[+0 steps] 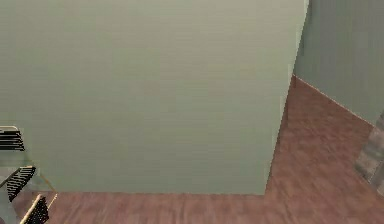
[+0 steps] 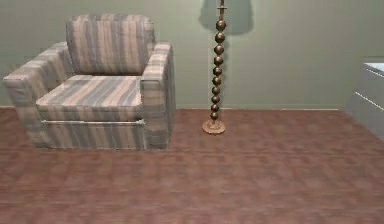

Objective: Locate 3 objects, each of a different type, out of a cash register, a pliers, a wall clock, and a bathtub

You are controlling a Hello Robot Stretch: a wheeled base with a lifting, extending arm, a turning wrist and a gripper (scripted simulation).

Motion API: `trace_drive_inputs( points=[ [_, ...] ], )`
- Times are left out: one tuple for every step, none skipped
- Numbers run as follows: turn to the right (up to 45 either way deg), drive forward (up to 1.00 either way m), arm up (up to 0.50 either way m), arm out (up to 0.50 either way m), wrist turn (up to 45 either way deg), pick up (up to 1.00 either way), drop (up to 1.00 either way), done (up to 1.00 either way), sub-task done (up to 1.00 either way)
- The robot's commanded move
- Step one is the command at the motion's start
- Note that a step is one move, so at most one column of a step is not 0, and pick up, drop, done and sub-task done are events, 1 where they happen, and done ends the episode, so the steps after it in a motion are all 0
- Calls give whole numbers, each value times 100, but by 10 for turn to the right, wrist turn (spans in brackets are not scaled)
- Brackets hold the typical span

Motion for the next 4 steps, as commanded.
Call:
trace_drive_inputs(
  points=[
    [360,0,0,0,0,0,0,0,0],
    [0,100,0,0,0,0,0,0,0],
    [30,0,0,0,0,0,0,0,0],
    [450,0,0,0,0,0,0,0,0]
  ],
)
